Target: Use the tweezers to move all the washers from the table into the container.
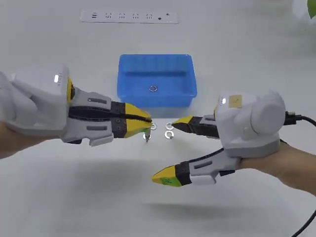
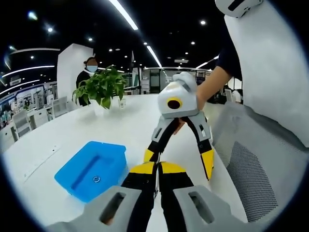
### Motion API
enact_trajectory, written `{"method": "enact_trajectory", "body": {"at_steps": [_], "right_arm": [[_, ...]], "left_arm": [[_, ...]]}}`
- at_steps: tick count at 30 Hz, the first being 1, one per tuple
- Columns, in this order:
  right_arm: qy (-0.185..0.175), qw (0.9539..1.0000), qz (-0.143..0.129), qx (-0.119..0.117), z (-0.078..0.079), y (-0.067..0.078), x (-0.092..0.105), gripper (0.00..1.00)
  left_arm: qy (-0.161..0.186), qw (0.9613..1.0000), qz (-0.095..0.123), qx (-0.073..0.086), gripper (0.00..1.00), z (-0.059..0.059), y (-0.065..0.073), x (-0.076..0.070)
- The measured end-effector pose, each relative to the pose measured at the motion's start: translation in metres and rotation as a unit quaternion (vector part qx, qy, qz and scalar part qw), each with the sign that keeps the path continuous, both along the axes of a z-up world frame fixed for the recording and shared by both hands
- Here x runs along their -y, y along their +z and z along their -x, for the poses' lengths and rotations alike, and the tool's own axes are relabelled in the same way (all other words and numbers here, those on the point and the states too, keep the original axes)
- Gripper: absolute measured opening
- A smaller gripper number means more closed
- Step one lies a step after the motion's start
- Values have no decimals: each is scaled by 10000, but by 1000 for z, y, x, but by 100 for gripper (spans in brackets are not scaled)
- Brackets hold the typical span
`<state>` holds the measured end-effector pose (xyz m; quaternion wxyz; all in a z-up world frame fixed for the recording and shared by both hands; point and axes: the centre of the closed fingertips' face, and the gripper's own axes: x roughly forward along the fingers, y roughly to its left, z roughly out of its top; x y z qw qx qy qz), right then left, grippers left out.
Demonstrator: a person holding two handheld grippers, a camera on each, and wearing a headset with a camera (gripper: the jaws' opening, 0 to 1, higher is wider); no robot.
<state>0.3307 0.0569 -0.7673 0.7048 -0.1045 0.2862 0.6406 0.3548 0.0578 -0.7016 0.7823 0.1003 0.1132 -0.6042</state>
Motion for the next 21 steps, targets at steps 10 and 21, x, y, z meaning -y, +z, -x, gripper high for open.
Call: {"method": "enact_trajectory", "body": {"at_steps": [10, 21], "right_arm": [[583, 9981, 140, 161, -9, -6, -20, 61], [949, 9941, 194, 489, -9, -10, -36, 41]], "left_arm": [[-171, 9998, -20, -131, 5, 1, -1, -2], [-210, 9996, -142, -145, 5, -3, -2, -11]]}}
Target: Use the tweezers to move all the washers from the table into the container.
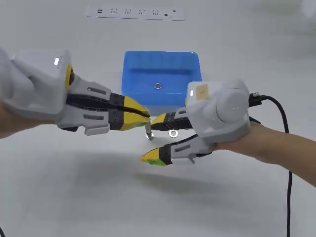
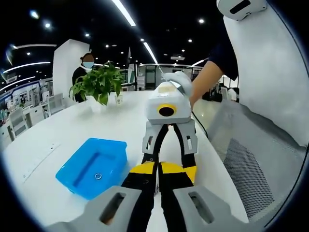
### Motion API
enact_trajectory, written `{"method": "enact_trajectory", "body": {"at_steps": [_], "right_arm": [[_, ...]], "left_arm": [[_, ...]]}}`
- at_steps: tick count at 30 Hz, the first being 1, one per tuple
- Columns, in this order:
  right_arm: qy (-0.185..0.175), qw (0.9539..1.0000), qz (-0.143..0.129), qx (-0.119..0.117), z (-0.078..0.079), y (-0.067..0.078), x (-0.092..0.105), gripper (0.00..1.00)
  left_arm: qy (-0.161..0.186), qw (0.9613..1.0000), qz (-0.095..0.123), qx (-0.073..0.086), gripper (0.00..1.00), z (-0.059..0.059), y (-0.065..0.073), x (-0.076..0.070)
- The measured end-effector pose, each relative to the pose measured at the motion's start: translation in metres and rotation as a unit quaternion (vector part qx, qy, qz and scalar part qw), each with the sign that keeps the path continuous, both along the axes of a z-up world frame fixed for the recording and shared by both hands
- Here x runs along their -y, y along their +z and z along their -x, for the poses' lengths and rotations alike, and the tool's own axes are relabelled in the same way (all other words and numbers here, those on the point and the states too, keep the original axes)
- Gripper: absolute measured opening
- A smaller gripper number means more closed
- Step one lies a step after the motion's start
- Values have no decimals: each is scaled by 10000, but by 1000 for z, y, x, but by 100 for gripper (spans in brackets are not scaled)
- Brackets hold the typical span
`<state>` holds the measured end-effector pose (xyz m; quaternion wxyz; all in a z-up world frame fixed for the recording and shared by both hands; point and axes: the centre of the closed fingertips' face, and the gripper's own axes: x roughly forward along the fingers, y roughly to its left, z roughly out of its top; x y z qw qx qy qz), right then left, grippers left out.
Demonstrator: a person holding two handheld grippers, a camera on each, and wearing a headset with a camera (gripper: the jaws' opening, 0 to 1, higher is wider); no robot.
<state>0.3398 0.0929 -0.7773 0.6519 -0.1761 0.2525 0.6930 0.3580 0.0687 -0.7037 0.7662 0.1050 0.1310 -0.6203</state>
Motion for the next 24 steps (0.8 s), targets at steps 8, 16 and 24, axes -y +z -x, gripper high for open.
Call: {"method": "enact_trajectory", "body": {"at_steps": [8, 16, 24], "right_arm": [[38, 9999, 11, 131, -5, 2, -2, 32], [68, 9995, 101, 303, -9, -1, -2, 21], [79, 9988, 157, 467, -14, -2, -1, 14]], "left_arm": [[-82, 10000, -8, -6, 5, 0, 0, 5], [-128, 9999, -59, 0, 5, 2, 0, 7], [-128, 9999, -78, -7, 5, 3, 0, 7]]}}
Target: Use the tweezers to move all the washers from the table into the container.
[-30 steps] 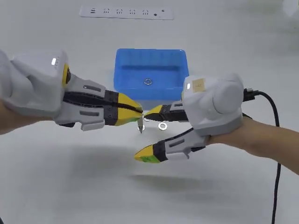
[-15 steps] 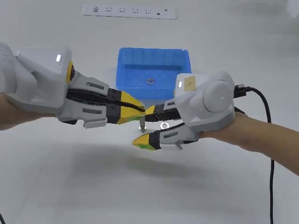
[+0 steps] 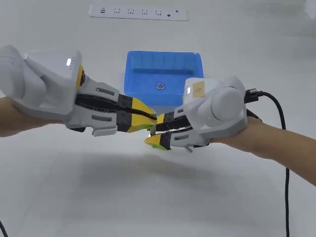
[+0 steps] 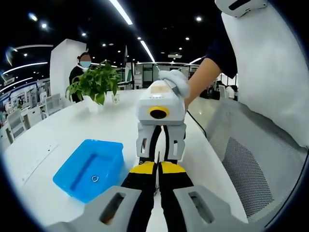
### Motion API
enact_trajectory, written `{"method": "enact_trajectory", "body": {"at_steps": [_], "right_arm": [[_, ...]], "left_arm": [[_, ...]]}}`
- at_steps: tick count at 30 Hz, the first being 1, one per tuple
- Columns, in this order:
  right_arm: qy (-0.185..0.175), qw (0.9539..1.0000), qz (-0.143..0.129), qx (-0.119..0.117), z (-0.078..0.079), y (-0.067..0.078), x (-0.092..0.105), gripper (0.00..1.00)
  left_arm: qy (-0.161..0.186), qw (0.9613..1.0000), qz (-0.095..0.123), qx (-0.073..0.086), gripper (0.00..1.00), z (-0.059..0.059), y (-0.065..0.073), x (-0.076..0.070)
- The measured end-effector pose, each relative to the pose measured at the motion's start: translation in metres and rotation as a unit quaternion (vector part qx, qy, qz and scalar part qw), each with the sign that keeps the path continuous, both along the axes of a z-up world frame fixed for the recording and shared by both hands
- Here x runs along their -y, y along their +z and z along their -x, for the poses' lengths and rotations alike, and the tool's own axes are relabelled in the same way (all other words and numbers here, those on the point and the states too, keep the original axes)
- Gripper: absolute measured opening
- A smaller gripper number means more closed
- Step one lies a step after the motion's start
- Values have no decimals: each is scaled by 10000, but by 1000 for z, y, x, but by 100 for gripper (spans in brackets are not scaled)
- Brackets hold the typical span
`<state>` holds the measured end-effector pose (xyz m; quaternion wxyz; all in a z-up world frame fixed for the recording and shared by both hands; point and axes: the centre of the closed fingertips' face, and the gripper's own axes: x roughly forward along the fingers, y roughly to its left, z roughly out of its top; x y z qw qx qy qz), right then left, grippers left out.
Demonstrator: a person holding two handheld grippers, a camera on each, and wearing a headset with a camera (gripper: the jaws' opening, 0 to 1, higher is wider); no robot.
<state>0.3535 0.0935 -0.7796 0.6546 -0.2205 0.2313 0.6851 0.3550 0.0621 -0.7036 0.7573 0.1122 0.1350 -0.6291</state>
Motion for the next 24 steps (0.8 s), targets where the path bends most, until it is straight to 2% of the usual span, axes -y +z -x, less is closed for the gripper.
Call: {"method": "enact_trajectory", "body": {"at_steps": [10, 14, 16, 17, 19, 21, 24], "right_arm": [[128, 9996, 21, 261, -2, 0, -1, 10], [89, 9996, 19, 258, -3, 0, 0, 9], [63, 9997, 20, 229, -3, 0, 0, 9], [59, 9998, 23, 213, -2, 0, 1, 9], [-9, 9999, -26, 166, -2, 4, 1, 9], [-61, 9999, -61, 142, -2, 7, 2, 9], [-118, 9998, -56, 139, -3, 9, 4, 9]], "left_arm": [[40, 10000, 13, -20, 5, -1, 0, -1], [127, 9999, 9, -23, 5, -3, 1, 1], [234, 9997, 11, -83, 6, -4, 0, 2], [296, 9994, -26, -181, 8, -4, -1, 1], [295, 9994, -97, -118, 16, -1, -1, 0], [349, 9993, -104, -116, 19, 2, 2, -2], [691, 9975, 4, -117, 25, -1, 11, -11]]}}
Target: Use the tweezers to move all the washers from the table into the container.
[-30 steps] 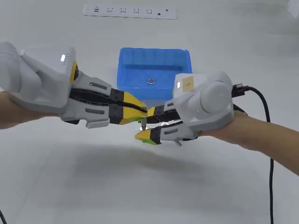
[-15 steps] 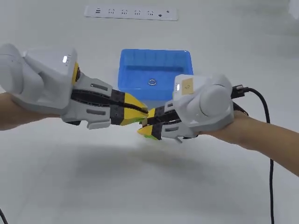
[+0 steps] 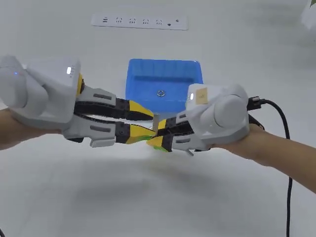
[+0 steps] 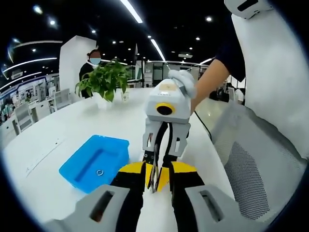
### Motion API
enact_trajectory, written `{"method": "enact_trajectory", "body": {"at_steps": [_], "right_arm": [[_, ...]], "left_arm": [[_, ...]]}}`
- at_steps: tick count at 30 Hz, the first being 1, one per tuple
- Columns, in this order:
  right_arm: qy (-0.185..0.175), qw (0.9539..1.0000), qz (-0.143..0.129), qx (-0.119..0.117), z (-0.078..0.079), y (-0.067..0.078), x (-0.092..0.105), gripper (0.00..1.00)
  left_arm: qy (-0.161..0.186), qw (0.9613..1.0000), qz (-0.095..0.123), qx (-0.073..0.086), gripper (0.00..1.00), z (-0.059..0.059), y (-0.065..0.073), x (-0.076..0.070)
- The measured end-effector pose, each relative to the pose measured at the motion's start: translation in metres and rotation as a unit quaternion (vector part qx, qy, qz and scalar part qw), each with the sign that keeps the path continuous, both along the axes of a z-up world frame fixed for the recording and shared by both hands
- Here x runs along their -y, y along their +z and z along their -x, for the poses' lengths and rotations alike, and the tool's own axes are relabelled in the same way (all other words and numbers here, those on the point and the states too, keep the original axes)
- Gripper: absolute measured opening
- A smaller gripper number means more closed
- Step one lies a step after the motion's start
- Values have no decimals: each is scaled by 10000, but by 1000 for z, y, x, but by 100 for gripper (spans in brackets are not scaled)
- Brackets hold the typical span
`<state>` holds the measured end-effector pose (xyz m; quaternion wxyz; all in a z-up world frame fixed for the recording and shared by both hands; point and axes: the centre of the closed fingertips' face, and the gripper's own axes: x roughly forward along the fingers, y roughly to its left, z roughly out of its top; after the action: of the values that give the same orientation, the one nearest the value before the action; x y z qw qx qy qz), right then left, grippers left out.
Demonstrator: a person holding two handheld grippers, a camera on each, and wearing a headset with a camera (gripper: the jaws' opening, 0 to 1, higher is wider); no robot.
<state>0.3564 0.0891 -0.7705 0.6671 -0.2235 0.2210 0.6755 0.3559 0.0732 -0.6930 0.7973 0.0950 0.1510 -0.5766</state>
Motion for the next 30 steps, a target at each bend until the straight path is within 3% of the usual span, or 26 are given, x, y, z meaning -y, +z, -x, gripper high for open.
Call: {"method": "enact_trajectory", "body": {"at_steps": [8, 15, 17, 19, 24, 27, 30], "right_arm": [[-199, 9996, -47, -189, 6, 14, 6, 9], [-265, 9995, -109, -94, 3, 29, 7, 9], [-266, 9995, -144, -39, 2, 35, 6, 9], [-270, 9995, -185, 5, 0, 41, 6, 9], [-269, 9992, -216, 179, -8, 54, 5, 9], [-297, 9990, -228, 260, -17, 61, 5, 9], [-332, 9985, -256, 352, -28, 69, 6, 9]], "left_arm": [[555, 9983, 125, 120, 30, 9, 15, -22], [965, 9949, 204, 232, 30, 25, 25, -37], [1162, 9929, 235, 77, 31, 26, 24, -42], [1234, 9920, 216, 167, 34, 28, 24, -45], [1532, 9875, 344, 105, 36, 33, 27, -54], [1789, 9810, 724, -190, 38, 38, 36, -53], [1874, 9789, 805, -148, 43, 41, 39, -54]]}}
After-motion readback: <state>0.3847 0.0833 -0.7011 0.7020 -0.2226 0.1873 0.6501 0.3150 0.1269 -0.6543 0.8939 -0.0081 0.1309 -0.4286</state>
